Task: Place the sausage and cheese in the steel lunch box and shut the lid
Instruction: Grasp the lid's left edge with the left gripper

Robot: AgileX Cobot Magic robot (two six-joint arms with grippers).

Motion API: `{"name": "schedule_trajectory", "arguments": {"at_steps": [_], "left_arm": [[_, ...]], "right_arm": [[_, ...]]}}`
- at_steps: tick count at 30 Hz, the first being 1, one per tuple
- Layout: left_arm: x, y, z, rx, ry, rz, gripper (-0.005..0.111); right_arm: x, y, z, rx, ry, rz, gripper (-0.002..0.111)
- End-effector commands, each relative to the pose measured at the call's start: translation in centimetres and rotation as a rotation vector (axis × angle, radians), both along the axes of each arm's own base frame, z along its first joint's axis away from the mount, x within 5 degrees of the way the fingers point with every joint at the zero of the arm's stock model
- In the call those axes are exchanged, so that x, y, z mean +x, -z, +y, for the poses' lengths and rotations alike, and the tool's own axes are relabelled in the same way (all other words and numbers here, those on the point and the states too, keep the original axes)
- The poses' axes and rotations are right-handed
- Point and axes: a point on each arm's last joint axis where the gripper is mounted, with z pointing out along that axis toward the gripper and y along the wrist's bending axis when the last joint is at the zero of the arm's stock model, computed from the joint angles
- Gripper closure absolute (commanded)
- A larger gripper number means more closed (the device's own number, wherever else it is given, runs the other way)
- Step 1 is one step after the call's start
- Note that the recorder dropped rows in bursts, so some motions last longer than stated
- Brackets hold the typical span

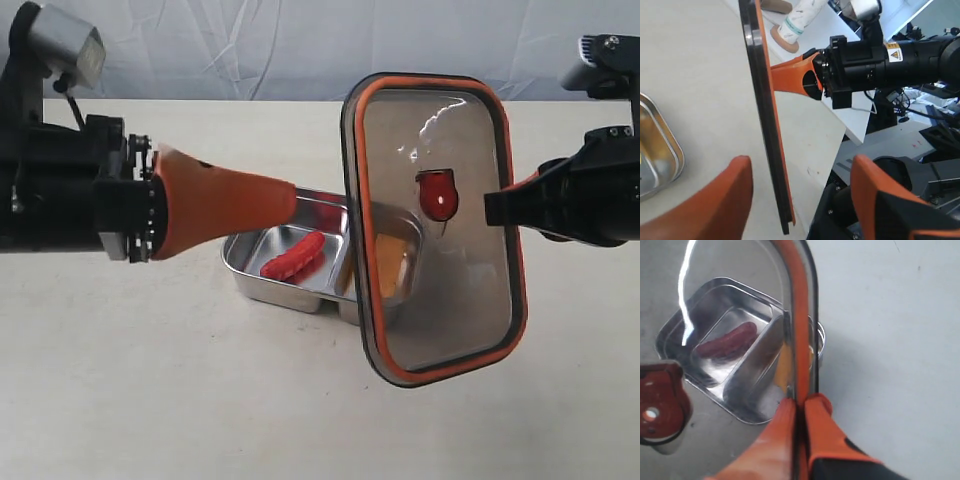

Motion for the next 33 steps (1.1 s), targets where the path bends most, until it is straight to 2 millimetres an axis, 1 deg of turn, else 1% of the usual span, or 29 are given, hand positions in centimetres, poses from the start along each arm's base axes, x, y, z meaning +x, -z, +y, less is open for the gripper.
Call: {"name": "schedule_trajectory", "arguments": {"at_steps": [1, 8, 10, 15, 19, 24, 28, 32, 33], "left_arm": [[0.8, 0.4, -0.7, -0.038, 0.01, -0.012, 0.05], [1.7, 1.8, -1.3, -0.02, 0.058, -0.012, 0.05], [1.8, 1.9, -1.6, -0.015, 0.066, -0.012, 0.05], [2.2, 2.0, -3.0, 0.001, 0.108, -0.048, 0.05], [2.8, 2.3, -4.3, 0.064, 0.073, -0.067, 0.05], [3.1, 2.4, -5.8, 0.082, 0.099, -0.081, 0.05], [3.9, 3.5, -6.3, 0.142, 0.052, -0.069, 0.05], [4.3, 4.2, -6.5, 0.16, 0.046, -0.051, 0.051], [4.5, 4.3, -6.6, 0.16, 0.047, -0.05, 0.053]], "right_arm": [[0.6, 0.3, 0.3, 0.005, 0.006, -0.003, 0.108], [0.9, 0.6, 0.6, 0.017, 0.016, 0.011, 0.108], [0.9, 0.6, 0.7, 0.024, 0.016, 0.006, 0.108], [0.9, 0.5, 0.7, 0.029, 0.01, 0.004, 0.108], [0.9, 0.5, 0.8, 0.033, 0.011, 0.005, 0.108], [0.9, 0.5, 0.8, 0.033, 0.01, 0.007, 0.108], [0.9, 0.5, 0.8, 0.036, 0.01, 0.014, 0.108], [0.8, 0.5, 0.9, 0.045, 0.001, 0.015, 0.108], [0.8, 0.5, 1.0, 0.05, -0.008, 0.018, 0.108]]}}
